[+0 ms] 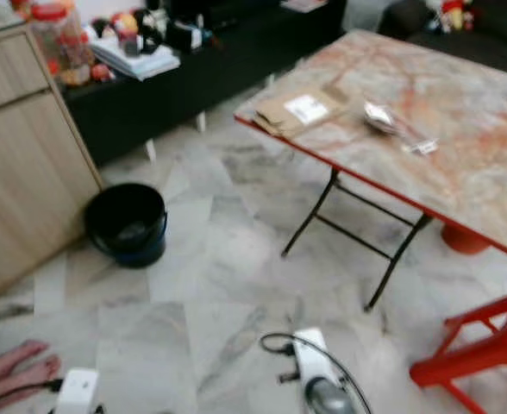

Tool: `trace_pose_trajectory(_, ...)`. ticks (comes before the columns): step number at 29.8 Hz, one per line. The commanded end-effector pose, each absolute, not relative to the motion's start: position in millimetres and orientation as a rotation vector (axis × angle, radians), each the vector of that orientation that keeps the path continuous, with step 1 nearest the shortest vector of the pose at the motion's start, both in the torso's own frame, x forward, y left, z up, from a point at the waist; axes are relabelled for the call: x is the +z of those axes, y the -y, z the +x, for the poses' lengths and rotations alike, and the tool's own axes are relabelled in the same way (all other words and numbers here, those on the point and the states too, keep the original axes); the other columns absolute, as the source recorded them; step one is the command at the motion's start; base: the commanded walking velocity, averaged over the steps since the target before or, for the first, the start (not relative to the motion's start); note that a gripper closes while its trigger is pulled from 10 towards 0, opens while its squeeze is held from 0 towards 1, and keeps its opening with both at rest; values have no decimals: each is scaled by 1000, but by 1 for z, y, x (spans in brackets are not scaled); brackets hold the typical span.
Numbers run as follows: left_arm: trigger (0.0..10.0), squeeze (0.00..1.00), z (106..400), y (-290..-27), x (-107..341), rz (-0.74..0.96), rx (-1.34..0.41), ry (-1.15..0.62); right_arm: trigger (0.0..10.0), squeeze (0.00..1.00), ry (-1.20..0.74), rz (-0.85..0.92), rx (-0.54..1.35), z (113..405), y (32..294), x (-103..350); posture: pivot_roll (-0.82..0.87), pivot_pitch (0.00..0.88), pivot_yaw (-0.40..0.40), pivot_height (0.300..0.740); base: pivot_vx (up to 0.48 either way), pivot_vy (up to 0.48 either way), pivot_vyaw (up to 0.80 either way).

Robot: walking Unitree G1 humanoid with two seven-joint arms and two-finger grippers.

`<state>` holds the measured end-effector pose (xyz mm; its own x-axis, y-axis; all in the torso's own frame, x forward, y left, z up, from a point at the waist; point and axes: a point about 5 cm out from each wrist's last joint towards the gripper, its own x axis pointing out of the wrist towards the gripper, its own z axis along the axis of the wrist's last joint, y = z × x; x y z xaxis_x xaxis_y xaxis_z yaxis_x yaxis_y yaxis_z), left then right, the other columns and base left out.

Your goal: Picking trash to rubbish bin

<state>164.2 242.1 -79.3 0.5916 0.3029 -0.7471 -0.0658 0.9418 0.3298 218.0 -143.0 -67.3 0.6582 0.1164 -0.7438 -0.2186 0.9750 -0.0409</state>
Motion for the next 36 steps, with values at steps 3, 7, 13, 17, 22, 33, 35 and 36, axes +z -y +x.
trace_pose_trajectory(3,10000,0,164,-234,-82,266,202,-924,10000,0,-863,-165,174,210,156,-72,134,142,-50,740,390,0,800)
trace_pose_trajectory(7,10000,0,164,-234,-82,266,202,-924,10000,0,-863,-149,163,210,155,-72,135,141,-49,740,382,0,156)
trace_pose_trajectory(13,10000,0,163,-236,-81,268,203,-925,10000,0,-866,-194,192,210,153,-72,138,142,-45,740,384,0,400)
trace_pose_trajectory(17,10000,0,163,-236,-81,270,204,-924,10000,0,-863,-156,170,209,153,-72,142,144,-45,740,382,0,600)
trace_pose_trajectory(22,10000,0,163,-237,-81,270,205,-923,10000,0,-866,-170,182,209,152,-73,146,146,-44,740,383,0,0)
trace_pose_trajectory(33,10000,0,164,-239,-81,275,208,-923,10000,0,-864,-177,195,209,149,-73,150,149,-41,740,380,0,352)
trace_pose_trajectory(35,10000,0,164,-239,-80,275,208,-922,10000,0,-864,-191,204,209,149,-73,152,150,-40,740,379,0,316)
trace_pose_trajectory(36,10000,0,164,-239,-80,275,208,-922,10000,0,-864,-197,210,209,149,-73,153,152,-39,740,379,0,800)
